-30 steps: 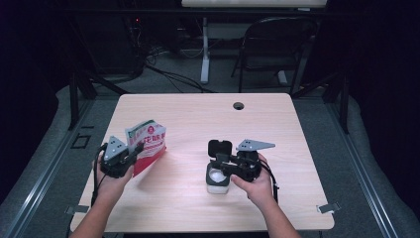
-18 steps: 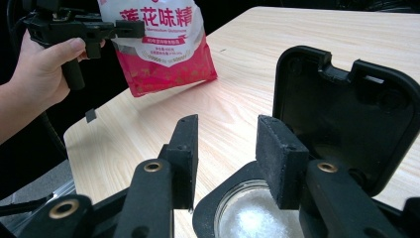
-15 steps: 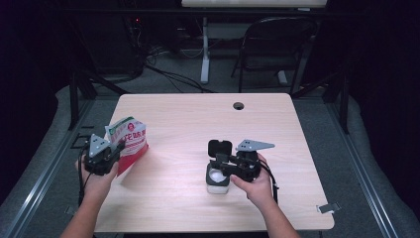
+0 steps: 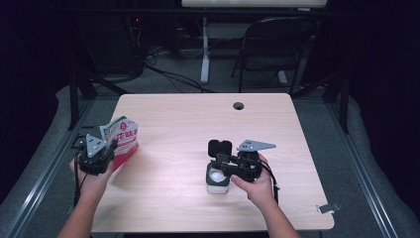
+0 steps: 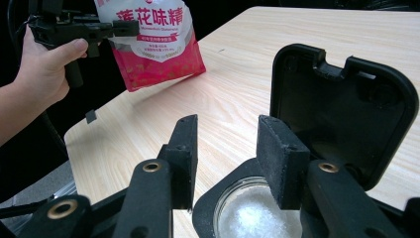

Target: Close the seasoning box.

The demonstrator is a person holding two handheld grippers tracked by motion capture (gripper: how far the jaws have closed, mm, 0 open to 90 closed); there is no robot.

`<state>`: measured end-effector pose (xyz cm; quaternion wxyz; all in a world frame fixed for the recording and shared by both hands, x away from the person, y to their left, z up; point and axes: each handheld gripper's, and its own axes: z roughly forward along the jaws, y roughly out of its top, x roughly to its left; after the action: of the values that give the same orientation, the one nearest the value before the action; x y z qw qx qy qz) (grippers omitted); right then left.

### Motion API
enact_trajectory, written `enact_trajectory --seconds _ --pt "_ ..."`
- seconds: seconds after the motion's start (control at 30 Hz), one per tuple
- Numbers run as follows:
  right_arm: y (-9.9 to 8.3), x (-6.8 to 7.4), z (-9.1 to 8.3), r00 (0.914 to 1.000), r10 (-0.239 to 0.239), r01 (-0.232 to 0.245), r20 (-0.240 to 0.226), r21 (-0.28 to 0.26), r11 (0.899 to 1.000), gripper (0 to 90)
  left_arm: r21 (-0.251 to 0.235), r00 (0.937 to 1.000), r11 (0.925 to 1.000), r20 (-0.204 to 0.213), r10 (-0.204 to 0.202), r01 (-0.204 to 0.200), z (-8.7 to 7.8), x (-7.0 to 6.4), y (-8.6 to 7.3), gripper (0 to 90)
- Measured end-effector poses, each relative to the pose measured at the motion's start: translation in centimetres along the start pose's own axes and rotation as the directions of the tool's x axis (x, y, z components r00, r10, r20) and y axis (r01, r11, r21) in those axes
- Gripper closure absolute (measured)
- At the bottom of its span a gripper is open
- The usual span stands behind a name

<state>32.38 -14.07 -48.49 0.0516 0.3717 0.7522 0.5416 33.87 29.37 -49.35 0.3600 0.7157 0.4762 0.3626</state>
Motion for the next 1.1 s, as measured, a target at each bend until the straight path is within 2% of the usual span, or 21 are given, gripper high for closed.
enact_trajectory --seconds 0.1,0.13,0.2,0.23,0.27,0.37,0.43,0.53,0.7,0.73,0.77,0.8,0.83,0.87,0.9,0.93,0.97,1.0,1.03,1.07,1.1 --pt "0.0 0.0 0.0 1.0000 -0.006 0.006 0.002 0.011 1.000 60.2 0.010 0.9998 0.9999 0.018 0.008 -0.008 0.3 -0.4 -0.2 89.8" --pt "0.0 0.0 0.0 1.0000 -0.005 0.005 0.003 0.010 1.000 60.1 0.032 0.9989 0.9992 0.041 0.022 -0.023 0.7 -0.9 -0.4 89.8" --pt "0.0 0.0 -0.1 1.0000 -0.002 0.002 0.005 0.005 1.000 60.0 0.045 0.9976 0.9985 0.062 0.030 -0.032 1.0 -1.3 -0.7 89.8" --pt "0.0 0.0 -0.1 1.0000 -0.002 0.002 0.005 0.005 1.000 60.0 0.045 0.9976 0.9985 0.062 0.030 -0.032 1.0 -1.3 -0.7 89.7" --pt "0.0 -0.1 -0.1 1.0000 -0.005 0.005 0.005 0.009 1.000 59.9 0.060 0.9959 0.9978 0.087 0.025 -0.030 1.4 -1.7 -1.1 89.7" --pt "0.0 -0.1 -0.2 0.9999 -0.006 0.006 0.010 0.009 1.000 59.8 0.072 0.9935 0.9969 0.111 0.024 -0.032 1.6 -2.1 -1.4 89.6" --pt "0.0 0.0 -0.2 0.9995 -0.024 0.024 0.021 0.017 1.000 59.8 0.077 0.9917 0.9963 0.125 0.029 -0.039 1.9 -2.5 -1.7 89.4" --pt "0.0 0.0 -0.2 0.9986 -0.031 0.030 0.043 0.031 0.999 60.6 0.095 0.9884 0.9937 0.144 0.047 -0.061 2.2 -3.2 -2.1 87.5" --pt "0.1 0.0 -0.2 0.9987 -0.029 0.027 0.042 0.052 0.998 60.0 0.098 0.9829 0.9925 0.175 0.056 -0.074 2.3 -3.6 -2.1 80.2" --pt "0.1 0.0 -0.3 0.9985 -0.033 0.031 0.043 0.054 0.998 59.6 0.100 0.9779 0.9921 0.202 0.054 -0.075 2.3 -3.8 -2.2 75.9" --pt "0.1 0.0 -0.3 0.9985 -0.033 0.031 0.043 0.054 0.998 59.6 0.100 0.9779 0.9921 0.202 0.054 -0.075 2.3 -3.8 -2.2 72.5" --pt "0.1 0.0 -0.2 0.9985 -0.033 0.031 0.043 0.054 0.998 59.6 0.089 0.9701 0.9939 0.239 0.042 -0.065 2.2 -4.0 -2.1 67.9" --pt "0.1 0.0 -0.2 0.9985 -0.033 0.031 0.043 0.054 0.998 59.6 0.089 0.9701 0.9939 0.239 0.042 -0.065 2.2 -4.0 -2.1 63.8" --pt "0.1 0.1 -0.1 0.9985 -0.031 0.029 0.046 0.052 0.998 59.0 0.077 0.9649 0.9953 0.260 0.037 -0.059 2.1 -4.1 -2.1 57.6" --pt "0.1 0.1 -0.1 0.9985 -0.031 0.029 0.046 0.052 0.998 59.0 0.068 0.9589 0.9960 0.281 0.036 -0.058 2.0 -4.3 -2.1 57.6" --pt "0.1 0.1 -0.1 0.9980 -0.039 0.036 0.049 0.063 0.997 59.0 0.055 0.9466 0.9970 0.321 0.034 -0.054 1.8 -4.6 -2.0 50.7" --pt "0.1 0.1 -0.1 0.9980 -0.039 0.036 0.049 0.063 0.997 59.0 0.055 0.9466 0.9970 0.321 0.034 -0.054 1.8 -4.6 -2.0 48.7" --pt "0.1 0.1 -0.1 0.9980 -0.039 0.035 0.050 0.069 0.997 59.0 0.049 0.9405 0.9978 0.339 0.026 -0.045 1.4 -4.9 -1.9 47.3" --pt "0.1 0.1 -0.1 0.9980 -0.039 0.035 0.050 0.069 0.997 59.0 0.049 0.9405 0.9978 0.339 0.026 -0.045 1.4 -4.9 -1.9 45.9" --pt "0.1 0.1 -0.1 0.9983 -0.028 0.024 0.050 0.077 0.997 59.3 0.047 0.9339 0.9985 0.357 0.010 -0.029 1.1 -5.0 -1.8 44.8" --pt "0.1 0.1 -0.1 0.9983 -0.028 0.024 0.050 0.077 0.997 59.3 0.047 0.9339 0.9985 0.357 0.010 -0.029 1.1 -5.0 -1.8 44.0"
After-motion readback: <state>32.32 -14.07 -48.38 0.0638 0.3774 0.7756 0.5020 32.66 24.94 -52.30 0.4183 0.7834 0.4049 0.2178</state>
